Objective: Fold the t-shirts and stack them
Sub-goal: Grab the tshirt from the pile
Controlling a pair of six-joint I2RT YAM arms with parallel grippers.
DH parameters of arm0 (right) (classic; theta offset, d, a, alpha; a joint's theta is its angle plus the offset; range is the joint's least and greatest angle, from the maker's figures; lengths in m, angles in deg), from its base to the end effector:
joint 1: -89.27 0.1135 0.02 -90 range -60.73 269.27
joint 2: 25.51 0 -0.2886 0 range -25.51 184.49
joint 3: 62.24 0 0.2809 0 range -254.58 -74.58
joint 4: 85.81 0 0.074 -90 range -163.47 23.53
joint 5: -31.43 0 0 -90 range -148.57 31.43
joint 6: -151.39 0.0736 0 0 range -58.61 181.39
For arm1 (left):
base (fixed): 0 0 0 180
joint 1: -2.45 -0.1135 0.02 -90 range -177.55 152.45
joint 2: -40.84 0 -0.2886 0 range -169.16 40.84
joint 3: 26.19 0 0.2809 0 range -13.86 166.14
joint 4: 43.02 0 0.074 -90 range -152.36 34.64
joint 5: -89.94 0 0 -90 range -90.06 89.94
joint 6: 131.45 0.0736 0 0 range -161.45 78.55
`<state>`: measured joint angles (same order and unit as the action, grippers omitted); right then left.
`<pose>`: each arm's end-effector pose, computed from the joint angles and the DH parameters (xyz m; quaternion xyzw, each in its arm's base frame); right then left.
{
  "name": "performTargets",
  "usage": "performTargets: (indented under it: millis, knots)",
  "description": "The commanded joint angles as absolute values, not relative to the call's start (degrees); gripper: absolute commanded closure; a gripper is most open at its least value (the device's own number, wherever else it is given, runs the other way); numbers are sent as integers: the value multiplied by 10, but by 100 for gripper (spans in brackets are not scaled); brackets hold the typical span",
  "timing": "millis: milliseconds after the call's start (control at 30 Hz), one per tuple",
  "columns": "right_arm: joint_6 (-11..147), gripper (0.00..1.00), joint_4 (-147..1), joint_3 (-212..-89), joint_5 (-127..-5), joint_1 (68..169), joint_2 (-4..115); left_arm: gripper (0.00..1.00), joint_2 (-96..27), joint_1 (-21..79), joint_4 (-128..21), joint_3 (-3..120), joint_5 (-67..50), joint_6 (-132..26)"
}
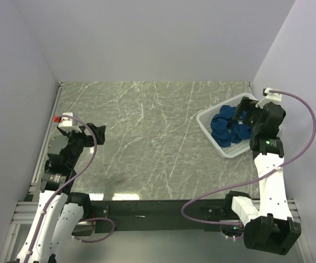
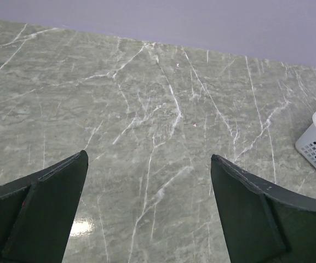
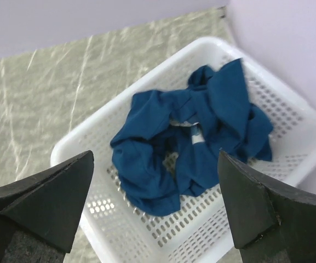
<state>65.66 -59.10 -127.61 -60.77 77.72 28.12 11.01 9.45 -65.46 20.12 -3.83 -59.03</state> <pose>0.2616 -0.0506 0.3649 0.0976 0.7871 -0.0235 0.6086 0.1837 -0.0274 0.3214 -0.0465 0.7414 -0.1663 0.6485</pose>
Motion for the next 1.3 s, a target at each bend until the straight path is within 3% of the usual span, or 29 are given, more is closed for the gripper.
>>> performTargets:
  millis: [0, 67, 200, 267, 667, 933, 1033, 1067, 1133, 1167, 1267]
  knots:
    - [632, 0, -621, -1267, -683, 778, 274, 1, 112, 97, -628, 199, -46, -580]
    - [471, 1, -577, -1281, -781, 778, 285, 1, 110, 97, -627, 199, -49, -580]
    - [460, 4, -509, -1377, -849, 776, 392, 1, 108, 97, -629, 200, -46, -578]
    - [467, 13, -456, -1445, -845, 775, 477, 1, 111, 97, -629, 200, -44, -579]
    - [486, 13, -428, -1567, -691, 769, 693, 1, 109, 97, -627, 199, -48, -578]
    - [450, 17, -382, -1618, -703, 767, 801, 1, 103, 98, -625, 199, -57, -579]
    - [442, 45, -354, -1662, -739, 768, 817, 1, 101, 99, -627, 199, -56, -578]
    - [442, 66, -359, -1655, -744, 768, 807, 1, 102, 100, -627, 199, -53, -578]
    - [440, 86, -393, -1634, -758, 769, 749, 1, 106, 100, -628, 198, -52, -577]
    - [440, 100, -400, -1614, -760, 769, 726, 1, 109, 100, -628, 198, -51, -577]
    - [441, 100, -403, -1610, -805, 772, 626, 1, 114, 101, -624, 196, -52, -577]
